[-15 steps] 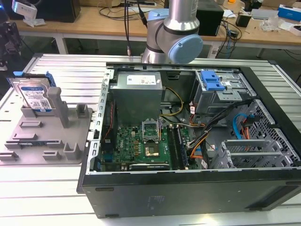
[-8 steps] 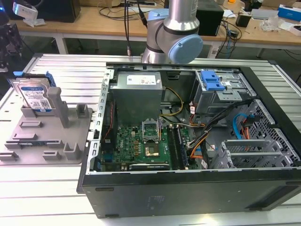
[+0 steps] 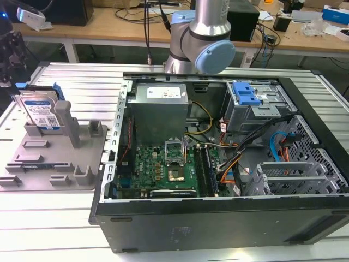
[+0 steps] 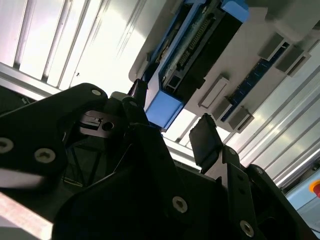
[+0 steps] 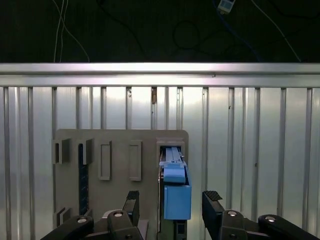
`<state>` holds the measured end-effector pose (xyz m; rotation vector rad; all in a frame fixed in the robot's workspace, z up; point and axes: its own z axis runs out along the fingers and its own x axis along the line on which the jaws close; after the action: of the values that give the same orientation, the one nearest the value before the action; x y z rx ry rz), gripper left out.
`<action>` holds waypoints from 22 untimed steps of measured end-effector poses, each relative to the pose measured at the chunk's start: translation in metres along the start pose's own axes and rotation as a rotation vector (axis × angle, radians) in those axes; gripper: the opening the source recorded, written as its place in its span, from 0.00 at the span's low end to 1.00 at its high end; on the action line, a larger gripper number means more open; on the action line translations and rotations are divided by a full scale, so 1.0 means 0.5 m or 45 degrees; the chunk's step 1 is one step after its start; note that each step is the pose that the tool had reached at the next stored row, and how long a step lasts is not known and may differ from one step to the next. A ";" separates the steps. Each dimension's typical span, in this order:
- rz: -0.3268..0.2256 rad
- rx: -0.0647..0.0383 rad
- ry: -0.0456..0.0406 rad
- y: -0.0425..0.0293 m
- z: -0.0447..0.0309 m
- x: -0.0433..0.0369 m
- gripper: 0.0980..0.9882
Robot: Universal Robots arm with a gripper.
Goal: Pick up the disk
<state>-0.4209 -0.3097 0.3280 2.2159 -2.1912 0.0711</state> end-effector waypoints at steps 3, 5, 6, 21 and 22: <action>0.000 0.000 0.000 0.000 0.007 0.000 0.58; 0.000 0.000 0.000 0.000 0.010 0.000 0.58; 0.000 0.000 0.000 0.000 0.012 -0.001 0.58; 0.000 0.000 -0.004 0.001 0.041 -0.002 0.49; 0.000 0.000 -0.005 0.001 0.042 -0.002 0.49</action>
<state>-0.4209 -0.3097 0.3071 2.2177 -2.1931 0.0668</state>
